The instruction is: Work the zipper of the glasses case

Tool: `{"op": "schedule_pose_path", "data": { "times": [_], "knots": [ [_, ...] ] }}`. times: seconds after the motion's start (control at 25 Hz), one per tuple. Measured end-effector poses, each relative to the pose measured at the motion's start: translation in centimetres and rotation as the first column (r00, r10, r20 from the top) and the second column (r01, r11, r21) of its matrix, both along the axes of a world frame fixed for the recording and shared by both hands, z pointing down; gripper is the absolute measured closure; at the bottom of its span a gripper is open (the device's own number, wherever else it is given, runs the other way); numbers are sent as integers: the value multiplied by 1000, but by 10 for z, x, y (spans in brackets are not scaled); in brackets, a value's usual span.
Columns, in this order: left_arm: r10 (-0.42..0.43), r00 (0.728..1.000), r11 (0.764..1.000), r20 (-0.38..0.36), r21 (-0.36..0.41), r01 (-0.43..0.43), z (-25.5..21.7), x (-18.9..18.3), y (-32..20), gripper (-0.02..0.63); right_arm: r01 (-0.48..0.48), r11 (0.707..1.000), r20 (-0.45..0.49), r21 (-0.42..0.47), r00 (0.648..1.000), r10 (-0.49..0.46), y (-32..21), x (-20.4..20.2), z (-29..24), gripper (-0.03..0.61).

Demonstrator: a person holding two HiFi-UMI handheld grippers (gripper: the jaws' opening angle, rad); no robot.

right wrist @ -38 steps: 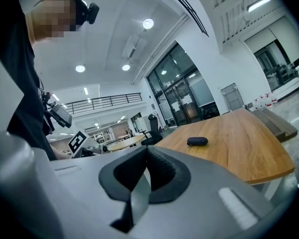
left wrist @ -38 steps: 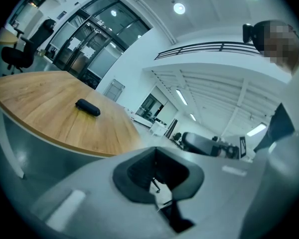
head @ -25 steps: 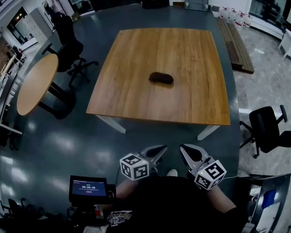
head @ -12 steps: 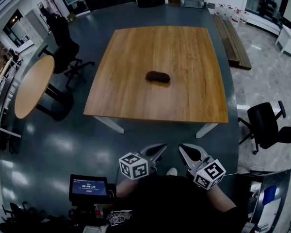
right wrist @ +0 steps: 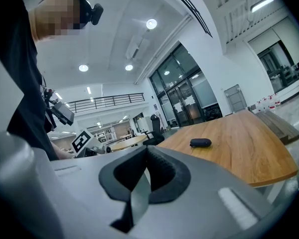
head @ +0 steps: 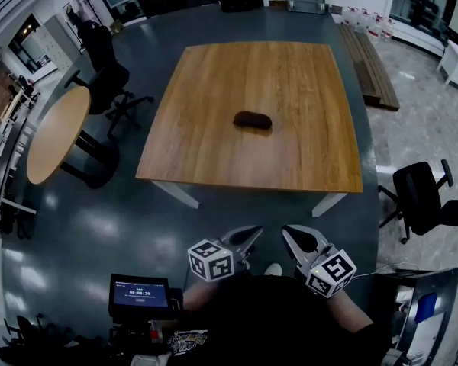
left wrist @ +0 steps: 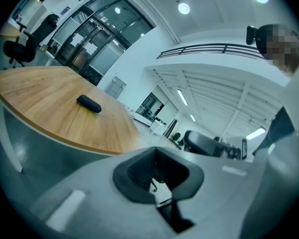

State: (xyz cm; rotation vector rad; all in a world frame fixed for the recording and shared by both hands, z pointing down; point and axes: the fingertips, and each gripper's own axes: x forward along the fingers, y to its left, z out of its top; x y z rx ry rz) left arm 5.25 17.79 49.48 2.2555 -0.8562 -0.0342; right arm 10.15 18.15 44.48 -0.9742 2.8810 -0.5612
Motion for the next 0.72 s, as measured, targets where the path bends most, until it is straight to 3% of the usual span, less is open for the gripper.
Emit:
{"op": "schedule_pose_path", "data": {
  "times": [0.72],
  "knots": [
    [-15, 1000, 1000, -10, -13, 15, 4, -5, 11, 611, 6, 1000, -5, 19, 1000, -6, 13, -3, -2, 574]
  ]
}}
